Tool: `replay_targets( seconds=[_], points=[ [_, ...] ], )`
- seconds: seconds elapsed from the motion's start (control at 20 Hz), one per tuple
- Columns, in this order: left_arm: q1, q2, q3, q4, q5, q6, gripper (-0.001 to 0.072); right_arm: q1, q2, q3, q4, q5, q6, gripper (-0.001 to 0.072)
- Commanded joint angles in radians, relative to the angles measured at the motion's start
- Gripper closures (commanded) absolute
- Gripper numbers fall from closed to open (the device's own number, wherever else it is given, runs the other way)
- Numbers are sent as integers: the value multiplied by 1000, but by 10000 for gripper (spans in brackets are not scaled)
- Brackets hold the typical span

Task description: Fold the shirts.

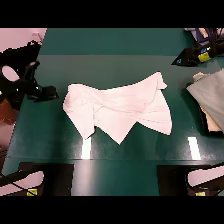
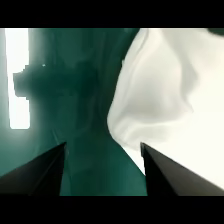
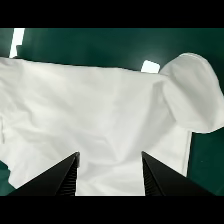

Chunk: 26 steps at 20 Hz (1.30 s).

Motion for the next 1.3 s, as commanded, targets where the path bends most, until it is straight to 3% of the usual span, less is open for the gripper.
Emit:
replay_targets(
  seconds=[0.0,0.2,0.45,0.5,0.6,0.65,0.9,1.25],
  points=[
    [16,3,-131,-93,72,43,148,6,20,2,40,32,-5,262],
    [16,-15,-227,-262,212,123,148,8,26,2,40,45,-1,263],
    [2,-47,-231,-354,224,187,151,7,26,2,39,61,10,285],
    [-14,-47,-234,-348,219,189,181,7,26,2,36,68,11,285],
    [-43,-46,-234,-340,209,189,484,5,26,2,36,82,19,285],
    [-44,-46,-233,-344,204,189,682,-3,26,2,33,91,23,285],
    [-42,-43,-134,-333,108,194,681,-61,66,-90,29,97,33,286],
    [-42,-42,-37,-338,78,215,680,-251,365,-901,30,-126,32,284]
  ],
)
